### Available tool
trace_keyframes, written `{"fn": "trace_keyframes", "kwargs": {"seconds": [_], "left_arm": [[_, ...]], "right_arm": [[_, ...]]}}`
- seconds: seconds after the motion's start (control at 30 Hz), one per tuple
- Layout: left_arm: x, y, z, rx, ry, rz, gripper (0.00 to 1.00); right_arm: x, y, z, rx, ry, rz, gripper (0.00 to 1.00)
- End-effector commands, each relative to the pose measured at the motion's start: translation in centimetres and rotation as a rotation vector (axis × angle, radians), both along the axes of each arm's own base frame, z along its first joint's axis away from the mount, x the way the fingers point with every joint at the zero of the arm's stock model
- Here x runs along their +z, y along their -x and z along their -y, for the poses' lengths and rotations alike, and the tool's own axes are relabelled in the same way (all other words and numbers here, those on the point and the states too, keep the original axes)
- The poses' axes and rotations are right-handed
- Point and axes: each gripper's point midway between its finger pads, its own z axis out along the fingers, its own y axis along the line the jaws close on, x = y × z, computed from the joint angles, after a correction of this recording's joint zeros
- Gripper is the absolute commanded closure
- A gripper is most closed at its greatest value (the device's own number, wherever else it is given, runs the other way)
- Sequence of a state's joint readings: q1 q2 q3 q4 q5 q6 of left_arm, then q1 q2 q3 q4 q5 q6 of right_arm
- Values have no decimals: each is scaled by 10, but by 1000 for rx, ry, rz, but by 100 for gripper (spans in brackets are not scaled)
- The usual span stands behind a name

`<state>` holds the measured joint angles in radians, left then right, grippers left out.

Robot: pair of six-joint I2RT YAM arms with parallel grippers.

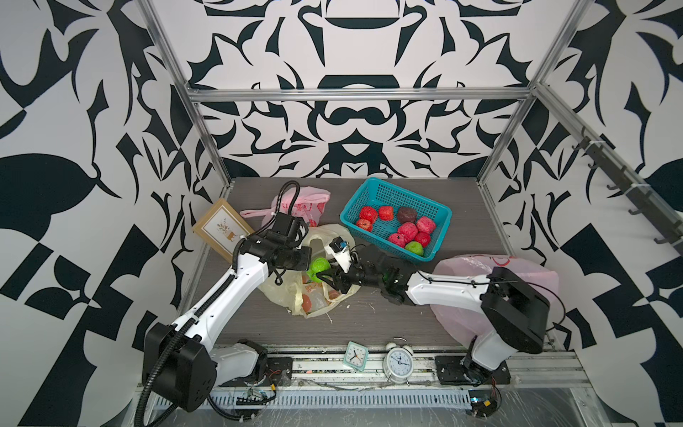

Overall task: Untie the knot of a plastic bag & take out the apple
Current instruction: Pick up the apple from the plastic bag, then place the apple in the basket.

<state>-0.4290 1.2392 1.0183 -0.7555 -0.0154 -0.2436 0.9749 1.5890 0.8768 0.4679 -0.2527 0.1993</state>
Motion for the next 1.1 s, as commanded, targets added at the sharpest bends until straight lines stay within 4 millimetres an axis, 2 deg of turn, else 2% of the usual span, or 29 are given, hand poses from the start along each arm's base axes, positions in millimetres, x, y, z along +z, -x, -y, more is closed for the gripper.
{"fn": "trace_keyframes", "kwargs": {"seconds": [0.0, 0.1, 0.2, 0.3, 0.4, 0.5, 0.6, 0.73, 0.87, 0.97, 1.07], "left_arm": [[1, 2, -8, 33, -21, -14, 100], [3, 3, -10, 38, -27, -9, 100], [4, 5, -15, 48, -47, -9, 100], [7, 8, -21, 61, -71, -12, 100], [14, 9, -27, 80, -94, 2, 100], [19, 11, -30, 88, -101, 3, 100], [18, 16, -31, 89, -101, -16, 92], [19, 19, -28, 85, -90, -44, 64], [32, 16, -28, 94, -72, -4, 55], [51, 13, -27, 101, -34, 73, 50], [73, 11, -28, 107, -3, 156, 49]], "right_arm": [[34, 10, 15, 22, -16, 65, 76], [58, 10, 34, -26, -26, 101, 76], [85, -3, 61, -143, -7, 160, 75], [106, -27, 95, -301, 59, 205, 72], [115, -57, 131, -467, 165, 244, 73], [111, -90, 167, -594, 273, 220, 72], [102, -121, 199, -685, 321, 156, 72], [79, -158, 218, -704, 352, 27, 77], [53, -188, 217, -672, 386, -97, 77], [30, -202, 211, -641, 418, -170, 78], [10, -212, 206, -621, 447, -220, 78]]}}
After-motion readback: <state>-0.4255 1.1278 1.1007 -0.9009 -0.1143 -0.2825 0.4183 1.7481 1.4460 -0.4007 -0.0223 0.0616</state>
